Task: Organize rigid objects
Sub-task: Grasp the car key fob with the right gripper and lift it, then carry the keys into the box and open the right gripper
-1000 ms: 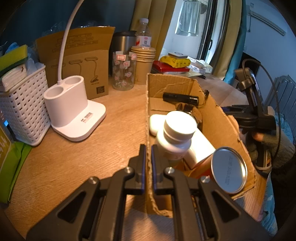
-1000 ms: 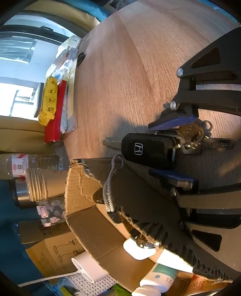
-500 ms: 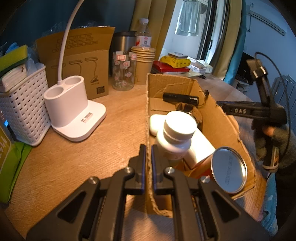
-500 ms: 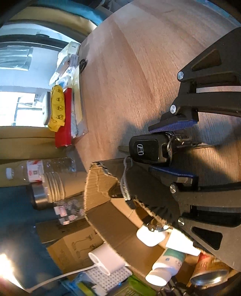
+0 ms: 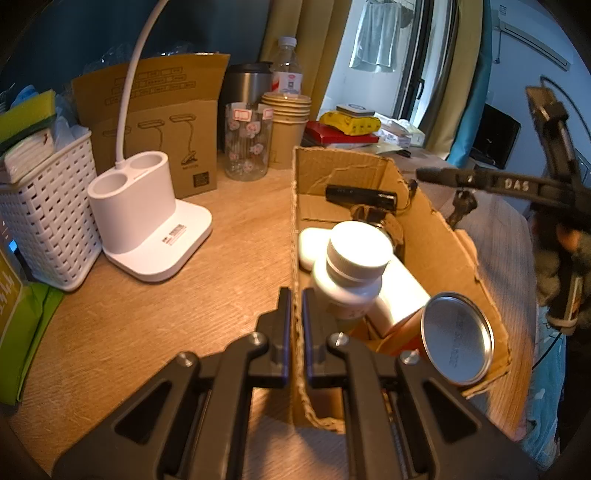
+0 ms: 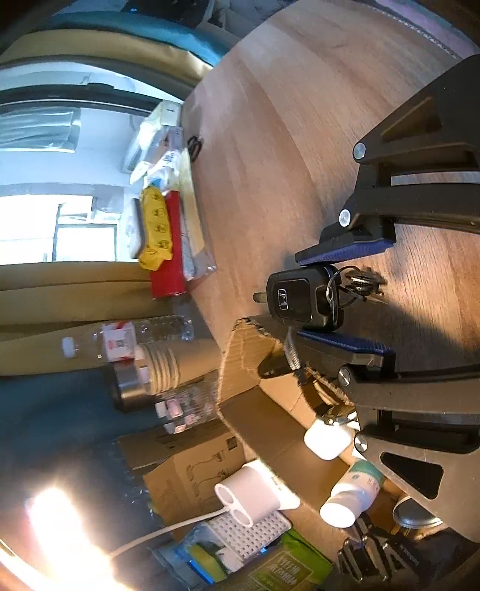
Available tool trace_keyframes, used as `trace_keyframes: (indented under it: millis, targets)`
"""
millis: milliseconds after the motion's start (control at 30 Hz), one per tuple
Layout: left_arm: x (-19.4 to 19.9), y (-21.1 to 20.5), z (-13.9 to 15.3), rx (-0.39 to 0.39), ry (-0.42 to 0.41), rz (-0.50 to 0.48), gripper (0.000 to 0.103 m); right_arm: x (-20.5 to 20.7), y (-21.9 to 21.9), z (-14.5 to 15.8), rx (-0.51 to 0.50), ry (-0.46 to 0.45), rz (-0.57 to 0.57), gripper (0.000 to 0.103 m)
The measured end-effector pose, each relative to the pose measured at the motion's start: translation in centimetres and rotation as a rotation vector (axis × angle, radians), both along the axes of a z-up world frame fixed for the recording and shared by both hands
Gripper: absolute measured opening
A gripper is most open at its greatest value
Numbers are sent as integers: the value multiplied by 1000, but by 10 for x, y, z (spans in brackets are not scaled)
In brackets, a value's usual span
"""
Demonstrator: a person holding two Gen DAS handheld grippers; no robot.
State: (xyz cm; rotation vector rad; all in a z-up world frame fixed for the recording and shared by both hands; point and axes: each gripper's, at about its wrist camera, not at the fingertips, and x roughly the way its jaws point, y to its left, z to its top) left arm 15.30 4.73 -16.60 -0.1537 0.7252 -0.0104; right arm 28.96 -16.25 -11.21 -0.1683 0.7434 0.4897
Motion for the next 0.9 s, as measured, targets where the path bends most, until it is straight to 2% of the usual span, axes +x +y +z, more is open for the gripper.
trace_keyframes:
  millis: [300,567,900]
  targets:
    - [0,0,0,0,0,0,6,-13,11,29,3,-55,37,38]
    - [0,0,0,1,0,0,6,-27,38,47,4,-87,108,38]
    - [0,0,0,0,0,0,6,-33,76,47,3,-85,187,38]
